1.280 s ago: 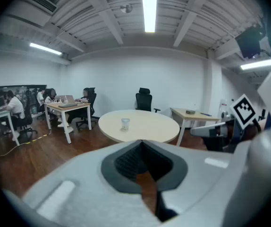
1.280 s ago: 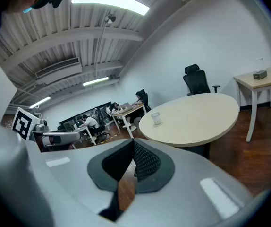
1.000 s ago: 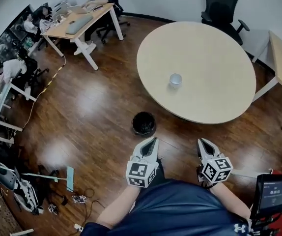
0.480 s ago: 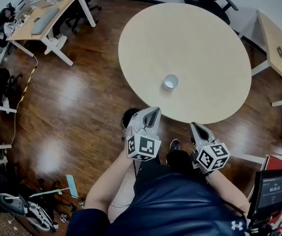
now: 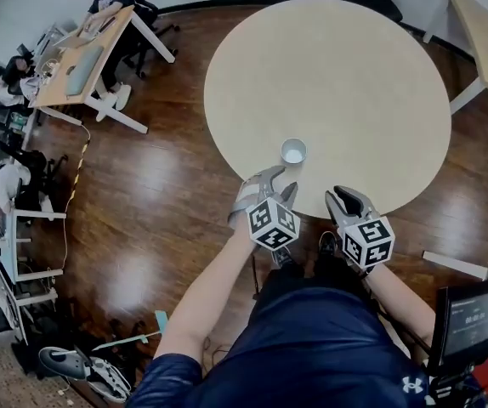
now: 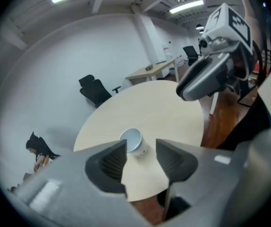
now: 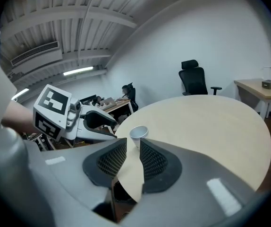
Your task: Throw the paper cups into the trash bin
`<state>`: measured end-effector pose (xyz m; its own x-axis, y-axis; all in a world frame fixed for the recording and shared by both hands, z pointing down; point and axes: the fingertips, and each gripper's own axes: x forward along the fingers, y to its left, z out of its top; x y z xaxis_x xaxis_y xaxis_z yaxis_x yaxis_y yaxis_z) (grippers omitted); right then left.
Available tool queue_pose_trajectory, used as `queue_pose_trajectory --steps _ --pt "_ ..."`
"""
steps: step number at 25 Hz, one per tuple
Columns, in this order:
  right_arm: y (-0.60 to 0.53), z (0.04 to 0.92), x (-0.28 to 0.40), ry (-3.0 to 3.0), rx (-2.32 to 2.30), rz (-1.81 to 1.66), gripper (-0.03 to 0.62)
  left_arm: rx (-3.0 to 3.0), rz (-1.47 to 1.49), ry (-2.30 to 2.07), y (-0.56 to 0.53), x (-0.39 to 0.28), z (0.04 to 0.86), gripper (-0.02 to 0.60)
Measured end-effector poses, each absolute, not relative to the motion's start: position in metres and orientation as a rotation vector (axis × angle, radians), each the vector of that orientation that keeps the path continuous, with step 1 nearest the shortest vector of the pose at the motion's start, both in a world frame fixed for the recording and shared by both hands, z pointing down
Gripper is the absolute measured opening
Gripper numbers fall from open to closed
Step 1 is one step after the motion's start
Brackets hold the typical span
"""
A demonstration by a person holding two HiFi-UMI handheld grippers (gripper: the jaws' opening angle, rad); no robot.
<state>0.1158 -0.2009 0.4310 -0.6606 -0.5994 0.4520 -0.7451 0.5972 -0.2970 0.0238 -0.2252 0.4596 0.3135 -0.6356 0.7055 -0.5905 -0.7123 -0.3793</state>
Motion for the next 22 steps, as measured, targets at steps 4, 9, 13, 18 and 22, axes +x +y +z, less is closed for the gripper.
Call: queue_pose_trajectory --steps 4,9,13,18,22 --pt "-0.215 0.436 0.119 -2.539 1.093 0.714 0.091 -2.367 -1.570 1.016 -0.248 0.030 0.480 0.198" --pt "-0.223 0.438 0.125 -2.559 1.106 0.784 0.075 -2.147 -1.814 0.761 -0.261 0.032 0.517 0.184" --pt "-0.227 0.438 0.128 -2.578 1.109 0.819 0.071 -2.045 -1.876 0.750 -0.269 0.025 0.523 0.113" --pt "-0.223 0.444 0.140 -2.580 1.114 0.885 0.060 -1.929 -1.934 0.691 -0.264 0.025 0.527 0.078" --pt "-0.225 0.449 0.147 -2.580 1.108 0.929 0.044 -1.852 -1.984 0.655 -0.264 0.022 0.528 0.032"
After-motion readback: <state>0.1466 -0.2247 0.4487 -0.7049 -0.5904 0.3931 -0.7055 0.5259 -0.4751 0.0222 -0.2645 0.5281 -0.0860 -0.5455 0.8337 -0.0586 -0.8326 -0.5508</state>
